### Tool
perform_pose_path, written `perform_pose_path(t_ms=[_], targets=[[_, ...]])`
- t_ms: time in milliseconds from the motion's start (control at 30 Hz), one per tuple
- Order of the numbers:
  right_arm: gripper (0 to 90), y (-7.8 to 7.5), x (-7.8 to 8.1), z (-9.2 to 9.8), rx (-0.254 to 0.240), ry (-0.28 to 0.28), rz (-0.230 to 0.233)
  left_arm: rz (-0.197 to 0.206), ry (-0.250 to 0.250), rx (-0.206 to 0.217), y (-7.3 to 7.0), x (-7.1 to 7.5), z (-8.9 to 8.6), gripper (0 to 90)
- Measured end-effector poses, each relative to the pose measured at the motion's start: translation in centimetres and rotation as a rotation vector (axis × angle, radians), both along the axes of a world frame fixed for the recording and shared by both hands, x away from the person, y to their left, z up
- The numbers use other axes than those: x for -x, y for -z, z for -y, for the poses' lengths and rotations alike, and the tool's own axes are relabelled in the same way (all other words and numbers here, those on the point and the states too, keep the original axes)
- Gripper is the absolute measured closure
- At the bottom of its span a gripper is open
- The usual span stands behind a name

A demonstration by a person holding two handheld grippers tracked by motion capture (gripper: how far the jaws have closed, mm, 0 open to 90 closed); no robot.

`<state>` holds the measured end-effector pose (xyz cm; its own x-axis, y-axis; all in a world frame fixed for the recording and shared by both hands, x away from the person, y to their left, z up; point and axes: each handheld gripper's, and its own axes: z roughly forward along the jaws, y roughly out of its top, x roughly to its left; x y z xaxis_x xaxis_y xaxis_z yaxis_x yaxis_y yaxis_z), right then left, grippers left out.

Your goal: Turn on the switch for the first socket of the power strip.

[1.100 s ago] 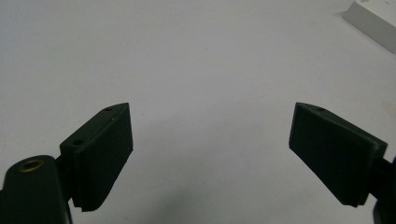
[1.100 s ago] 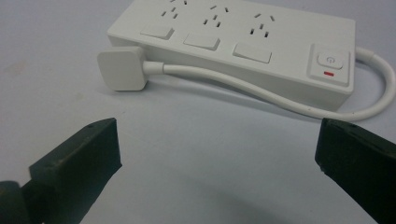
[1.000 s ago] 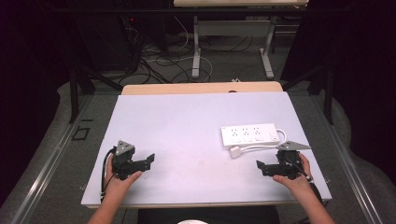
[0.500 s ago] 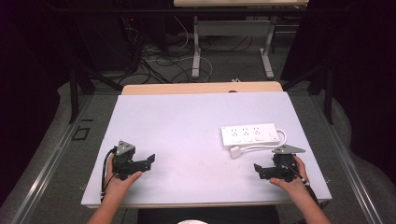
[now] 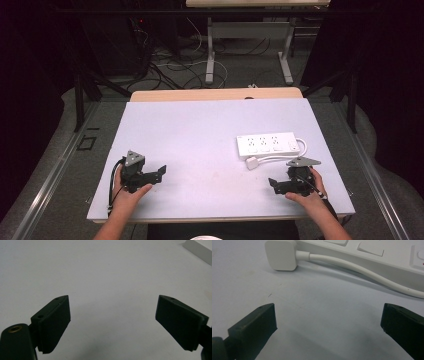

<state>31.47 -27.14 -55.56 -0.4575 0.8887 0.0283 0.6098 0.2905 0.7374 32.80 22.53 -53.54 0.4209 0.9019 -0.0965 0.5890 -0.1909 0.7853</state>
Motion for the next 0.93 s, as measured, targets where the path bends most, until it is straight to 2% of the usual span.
perform_pose_path(t_ms=[933], targets=[[0.0,0.73,-0.4,-0.33,0.005,-0.009,-0.01,0.002,-0.004,-0.002,-0.04,-0.02,-0.02,12.7]])
